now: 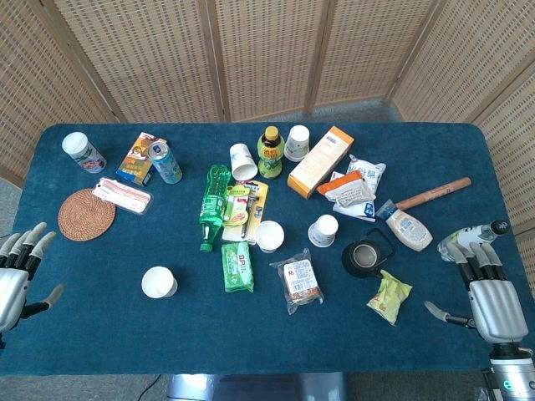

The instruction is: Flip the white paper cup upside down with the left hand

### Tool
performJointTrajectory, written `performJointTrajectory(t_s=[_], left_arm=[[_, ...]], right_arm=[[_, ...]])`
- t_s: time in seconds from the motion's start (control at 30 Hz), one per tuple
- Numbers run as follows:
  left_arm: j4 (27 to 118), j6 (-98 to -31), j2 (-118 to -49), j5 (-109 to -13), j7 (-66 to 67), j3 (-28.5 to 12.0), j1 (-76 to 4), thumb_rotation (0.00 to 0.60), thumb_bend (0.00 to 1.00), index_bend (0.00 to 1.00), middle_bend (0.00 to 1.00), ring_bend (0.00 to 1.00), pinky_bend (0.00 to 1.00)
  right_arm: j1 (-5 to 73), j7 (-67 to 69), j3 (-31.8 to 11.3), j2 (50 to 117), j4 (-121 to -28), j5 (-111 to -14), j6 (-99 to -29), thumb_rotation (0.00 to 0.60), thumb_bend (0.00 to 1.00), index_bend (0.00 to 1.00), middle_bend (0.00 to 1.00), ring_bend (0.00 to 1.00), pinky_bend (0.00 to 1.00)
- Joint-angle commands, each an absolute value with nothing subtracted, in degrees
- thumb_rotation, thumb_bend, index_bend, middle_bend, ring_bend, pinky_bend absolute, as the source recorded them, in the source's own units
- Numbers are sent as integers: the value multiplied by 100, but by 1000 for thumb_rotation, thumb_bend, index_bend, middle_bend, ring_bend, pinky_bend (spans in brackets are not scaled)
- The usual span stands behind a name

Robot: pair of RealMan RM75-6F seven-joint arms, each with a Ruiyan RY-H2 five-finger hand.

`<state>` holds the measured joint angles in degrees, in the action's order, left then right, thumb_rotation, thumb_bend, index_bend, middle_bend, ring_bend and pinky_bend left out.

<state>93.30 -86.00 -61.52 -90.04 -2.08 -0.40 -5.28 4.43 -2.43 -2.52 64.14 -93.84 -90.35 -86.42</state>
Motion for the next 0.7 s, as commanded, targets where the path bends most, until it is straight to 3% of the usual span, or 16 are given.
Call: performJointTrajectory(t_s=[0.03, 0.4, 0.7], left_arm=[[9315, -8559, -6163, -8904, -286, -39, -503, 600, 331, 0, 0, 0, 0], [9362, -8329, -6194, -9027, -194, 59, -610, 600, 331, 0, 0, 0, 0], [9702, -7426, -6037, -9490, -86, 253, -1193, 600, 330, 0, 0, 0, 0]], right_arm=[[498, -263, -260, 6447, -9362, -9030, -8556, 357, 0, 0, 0, 0, 0], [470, -50, -280, 6365, -9348, -9010, -8634, 362, 0, 0, 0, 0, 0], [437, -5, -267, 6307, -9432, -9046, -8701, 366, 0, 0, 0, 0, 0]])
